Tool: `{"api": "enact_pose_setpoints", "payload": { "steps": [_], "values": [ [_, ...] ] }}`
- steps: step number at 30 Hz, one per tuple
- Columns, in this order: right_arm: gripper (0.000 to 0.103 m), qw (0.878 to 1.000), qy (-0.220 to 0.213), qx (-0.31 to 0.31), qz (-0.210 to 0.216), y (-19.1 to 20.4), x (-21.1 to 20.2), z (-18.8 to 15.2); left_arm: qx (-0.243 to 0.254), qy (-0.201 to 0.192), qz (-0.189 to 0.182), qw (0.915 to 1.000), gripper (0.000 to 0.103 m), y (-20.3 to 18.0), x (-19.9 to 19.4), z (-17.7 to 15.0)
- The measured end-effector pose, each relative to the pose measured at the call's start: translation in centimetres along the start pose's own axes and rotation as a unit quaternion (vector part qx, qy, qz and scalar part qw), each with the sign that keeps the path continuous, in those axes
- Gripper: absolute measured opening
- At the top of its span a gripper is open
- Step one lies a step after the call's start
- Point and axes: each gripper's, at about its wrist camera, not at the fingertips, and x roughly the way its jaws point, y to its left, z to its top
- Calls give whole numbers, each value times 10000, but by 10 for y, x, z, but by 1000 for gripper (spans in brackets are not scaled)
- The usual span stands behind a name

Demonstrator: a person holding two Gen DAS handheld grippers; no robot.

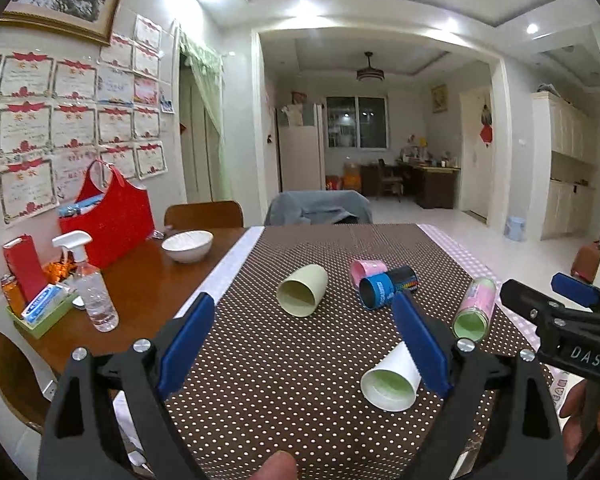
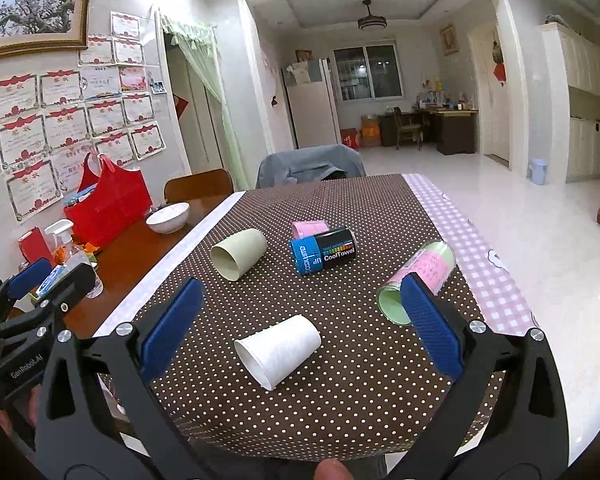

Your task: Flip cup upside down

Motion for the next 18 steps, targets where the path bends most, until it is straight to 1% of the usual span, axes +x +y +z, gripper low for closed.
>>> {"api": "enact_pose_setpoints", "payload": {
  "steps": [6,11,13,18],
  "values": [
    [97,10000,-20,-70,-3,6,-1,-2,-145,-103,149,9997,89,9,-4,-3],
    [97,9999,92,-86,11,9,8,-6,-192,31,65,9998,89,10,2,-9],
    [97,9997,235,-64,58,9,17,-9,-176,97,55,9998,89,10,6,-12],
    [97,9961,875,102,104,6,52,-15,-266,341,50,9991,89,16,24,-22]
  ]
}}
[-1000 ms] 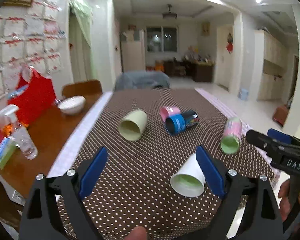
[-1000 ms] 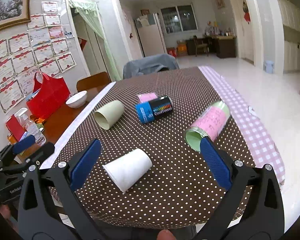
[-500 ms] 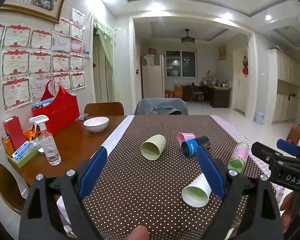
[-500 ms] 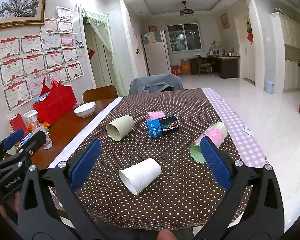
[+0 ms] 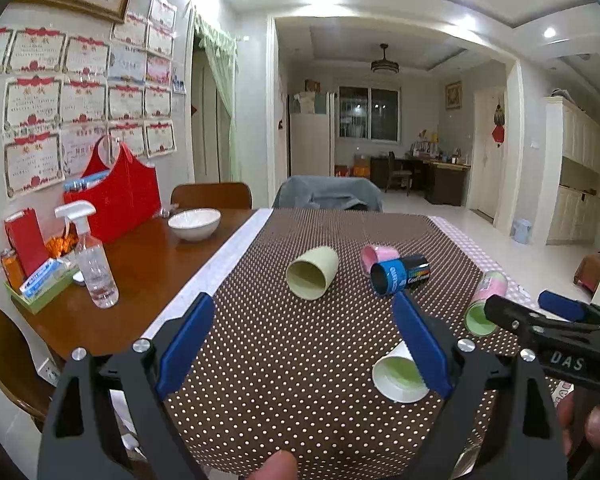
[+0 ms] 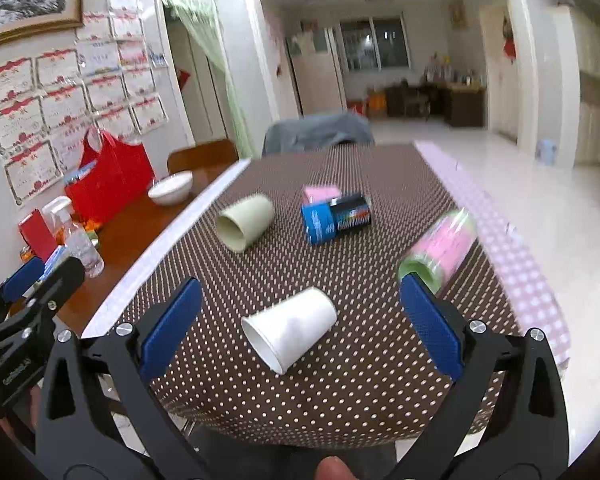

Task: Flip cup upside down
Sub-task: 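Move the right tool to the white cup and close on its body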

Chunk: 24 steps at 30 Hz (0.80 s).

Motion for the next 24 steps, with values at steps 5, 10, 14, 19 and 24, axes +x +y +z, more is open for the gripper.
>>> {"api": "enact_pose_setpoints", "payload": {
  "steps": [5,10,14,19,24],
  "values": [
    [97,9979,626,156,97,-1,39,2,-131,367,1,9992,89,12,31,-13],
    [97,9920,1217,305,132,3,73,1,-266,689,-51,9973,89,25,61,-28],
    [97,9842,1700,486,80,4,98,-1,-368,893,-44,9953,89,41,84,-37],
    [97,9698,2252,929,84,-1,124,-1,-405,1047,-48,9937,89,53,107,-42],
    [97,9534,2679,1390,-40,-12,140,2,-361,1166,-112,9925,89,60,128,-44]
  ]
}}
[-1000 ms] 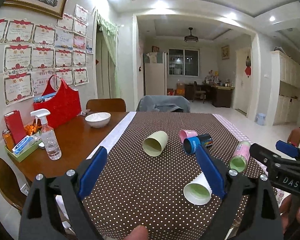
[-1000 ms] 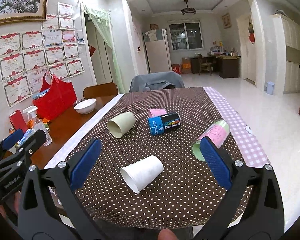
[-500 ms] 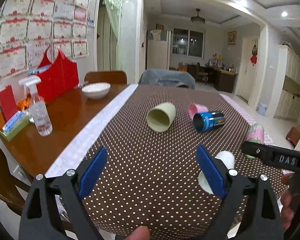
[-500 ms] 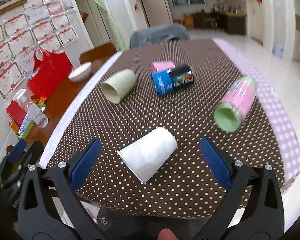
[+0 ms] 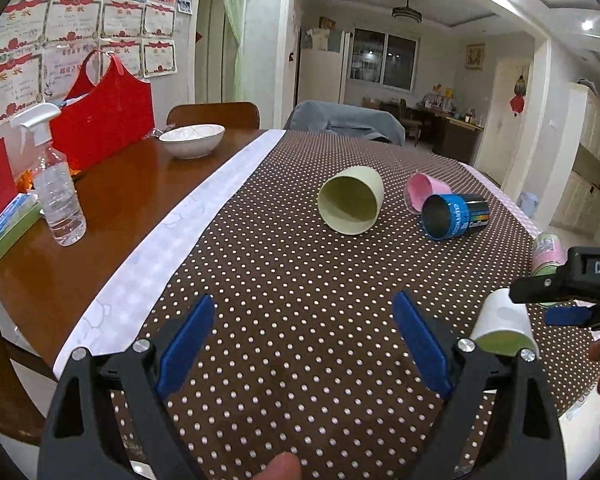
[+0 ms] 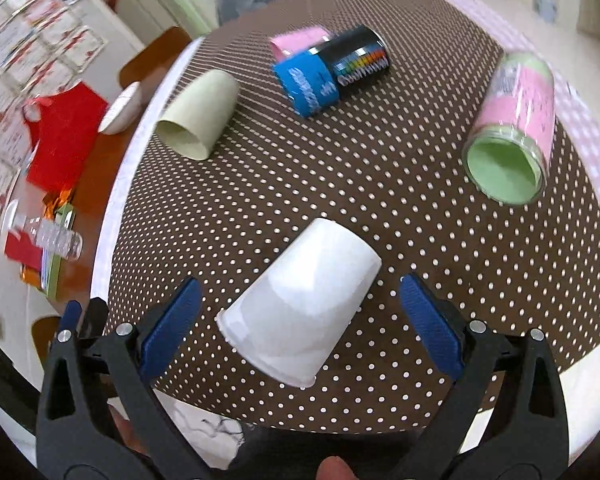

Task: Flip cup upside down
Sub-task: 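Move the right tool to the white cup and close on its body, then lift the white cup with the right tool and rotate it rim-down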

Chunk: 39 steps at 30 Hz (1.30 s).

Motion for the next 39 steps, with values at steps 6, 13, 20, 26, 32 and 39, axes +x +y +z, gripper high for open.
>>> {"api": "enact_pose_setpoints", "payload": {
  "steps": [6,13,20,26,32,39],
  "values": [
    [97,9970,522,567,26,-7,15,9,70,123,-137,9998,89,1,20,6],
    [93,9908,894,1014,-89,-6,31,18,45,344,-520,9980,89,-2,40,5],
    [82,9806,1301,1439,-287,-11,46,29,-25,482,-716,9963,89,1,53,4],
    [64,9777,1502,1386,-473,-10,54,27,-138,522,-685,9962,89,10,60,8],
    [62,9818,1373,1246,-411,-7,50,29,-196,481,-545,9972,89,15,57,11],
    [60,9903,993,969,-27,-23,21,29,-56,328,-388,9987,89,4,37,11]
  ]
}}
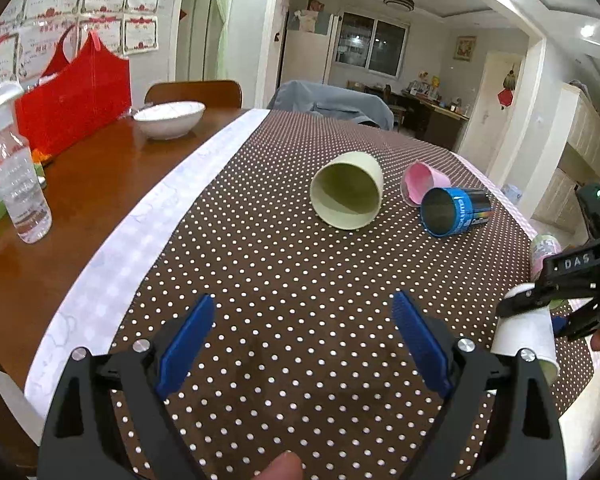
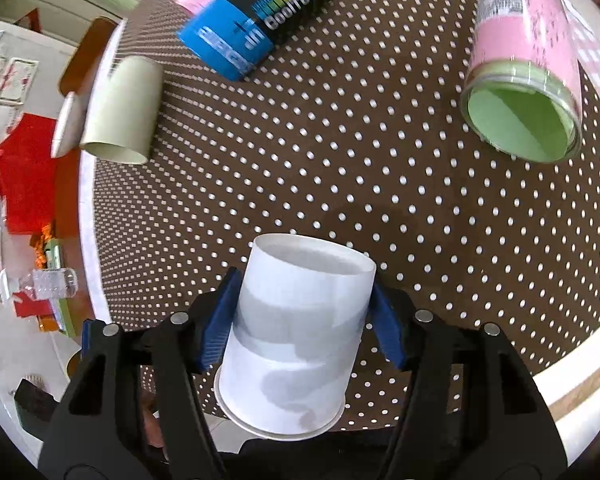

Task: Flip cup upside down
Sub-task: 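Lift the white cup with the right tool and rotate it rim-down, then set the white cup rim-down on the cloth and open the right tool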

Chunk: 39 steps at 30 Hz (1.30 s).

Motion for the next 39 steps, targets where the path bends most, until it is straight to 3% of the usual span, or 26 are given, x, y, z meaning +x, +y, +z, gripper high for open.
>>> {"api": "enact_pose_setpoints", "payload": {
  "steps": [8,12,16,19,22,31,39],
  "values": [
    [60,9939,-702,-621,574,-10,-34,-6,102,-145,317,9993,89,-22,-22,-5],
    [60,9782,-1559,-1240,593,1,-49,-13,147,-169,440,9988,89,-34,-31,-8],
    [60,9514,-2472,-1795,392,9,-50,-24,90,-269,538,9982,89,-39,-44,-10],
    [60,9203,-3195,-2258,61,15,-47,-36,40,-325,609,9976,89,-43,-55,-15],
    [60,8983,-3598,-2519,-119,17,-37,-43,38,-374,643,9972,89,-47,-63,-19],
    [61,8668,-3985,-2913,-703,34,-16,-53,34,-444,656,9969,89,-48,-79,-31],
    [61,8709,-3665,-3128,-967,44,6,-48,-87,-473,689,9965,89,-38,-83,-31]
  ]
}}
